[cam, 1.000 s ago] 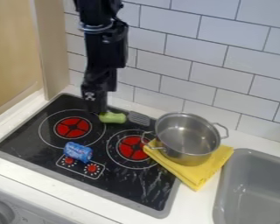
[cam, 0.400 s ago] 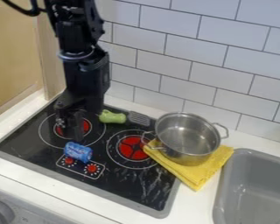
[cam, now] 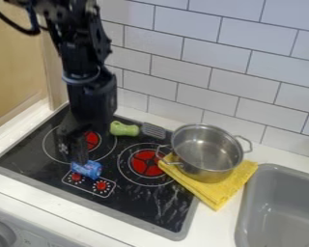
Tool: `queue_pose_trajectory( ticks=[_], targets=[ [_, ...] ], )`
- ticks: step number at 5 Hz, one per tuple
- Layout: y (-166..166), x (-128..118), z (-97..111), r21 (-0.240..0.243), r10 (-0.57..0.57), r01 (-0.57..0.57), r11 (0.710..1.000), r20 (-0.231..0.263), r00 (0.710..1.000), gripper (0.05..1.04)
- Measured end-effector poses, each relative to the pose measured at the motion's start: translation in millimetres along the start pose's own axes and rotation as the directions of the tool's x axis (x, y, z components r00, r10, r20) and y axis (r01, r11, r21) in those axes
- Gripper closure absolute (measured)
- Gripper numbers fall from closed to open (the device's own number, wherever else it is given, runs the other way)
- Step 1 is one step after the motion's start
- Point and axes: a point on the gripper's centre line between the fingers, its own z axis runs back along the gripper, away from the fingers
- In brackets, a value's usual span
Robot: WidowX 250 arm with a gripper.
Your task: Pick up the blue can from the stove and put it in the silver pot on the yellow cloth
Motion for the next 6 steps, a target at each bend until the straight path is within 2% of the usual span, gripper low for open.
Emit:
queue_pose_trajectory(
  ticks=[1,2,3,4,5,6],
  targets=[
    [0,-3,-12,-0.014,0.006,-0.006,1.0,-0.019,1.0,0.085],
    [0,-2,-20,-0.021,-0.009,0.009,1.0,-0.011,1.0,0.085],
    [0,-1,-25,-0.025,-0.01,0.01,1.0,-0.005,1.0,0.139],
    [-3,-1,-32,-0.037,-0.014,0.014,0.999,-0.004,1.0,0.451],
    [-3,-1,-34,-0.036,-0.007,0.007,0.999,-0.004,1.0,0.703],
    [-2,-2,-34,-0.037,-0.003,0.003,0.999,-0.01,1.0,0.711]
  ],
)
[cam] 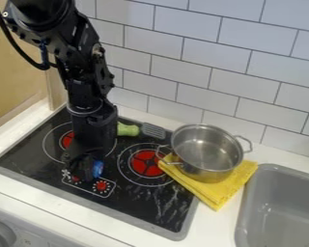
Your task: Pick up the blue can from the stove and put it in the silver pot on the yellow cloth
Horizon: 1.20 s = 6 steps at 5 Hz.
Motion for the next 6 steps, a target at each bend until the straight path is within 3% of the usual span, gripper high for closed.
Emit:
queue_pose_trajectory(
  ticks=[2,3,4,6],
  targets=[
    [-5,3,5,-0.018,0.01,-0.01,1.0,0.02,1.0,0.711],
    [-3,5,22,0.019,0.036,-0.036,0.999,0.033,0.999,0.711],
    [-2,12,34,0.019,0.074,-0.074,0.997,0.043,0.996,0.711],
    [23,63,61,0.107,0.026,-0.034,0.994,0.076,0.997,0.711]
  ],
)
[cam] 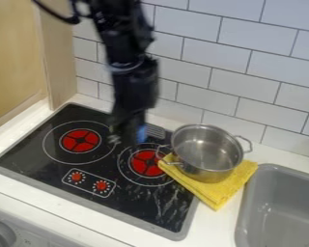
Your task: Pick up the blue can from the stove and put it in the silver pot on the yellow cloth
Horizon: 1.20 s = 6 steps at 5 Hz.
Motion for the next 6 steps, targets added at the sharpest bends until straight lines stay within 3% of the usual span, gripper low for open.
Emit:
queue_pose_trajectory(
  ticks=[2,5,6],
  targets=[
    [21,56,-13,-0.015,-0.073,0.073,0.997,0.03,0.997,0.711],
    [47,63,-54,-0.032,-0.055,0.054,0.998,-0.041,0.998,0.711],
    [53,63,-62,-0.041,-0.048,0.046,0.998,-0.062,0.997,0.669]
  ],
)
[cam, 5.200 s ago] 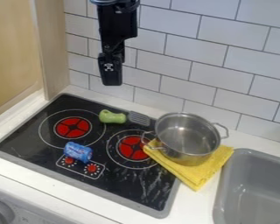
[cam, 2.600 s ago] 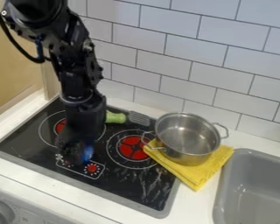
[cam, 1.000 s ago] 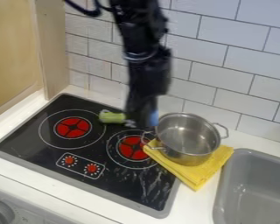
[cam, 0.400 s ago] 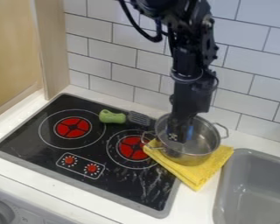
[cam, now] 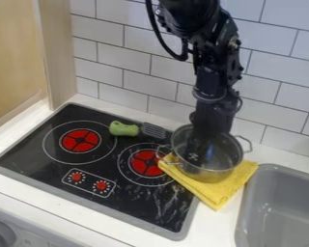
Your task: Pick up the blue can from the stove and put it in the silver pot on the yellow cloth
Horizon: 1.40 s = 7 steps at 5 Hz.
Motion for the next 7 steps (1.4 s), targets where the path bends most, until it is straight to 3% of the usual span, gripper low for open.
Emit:
queue_pose_trajectory(
  ticks=[1,2,3,6,7],
  targets=[
    [3,-3,0,0.012,0.026,-0.025,1.0,-0.02,0.999,0.323],
    [2,-2,0,0.008,0.016,-0.016,1.0,-0.018,1.0,0.077],
    [1,-2,0,-0.001,0.011,-0.011,1.0,-0.017,1.0,0.073],
    [6,-3,60,0.117,0.013,-0.02,0.993,0.057,0.998,0.084],
    [-8,-14,84,0.156,0.027,-0.038,0.987,0.077,0.997,0.084]
  ],
)
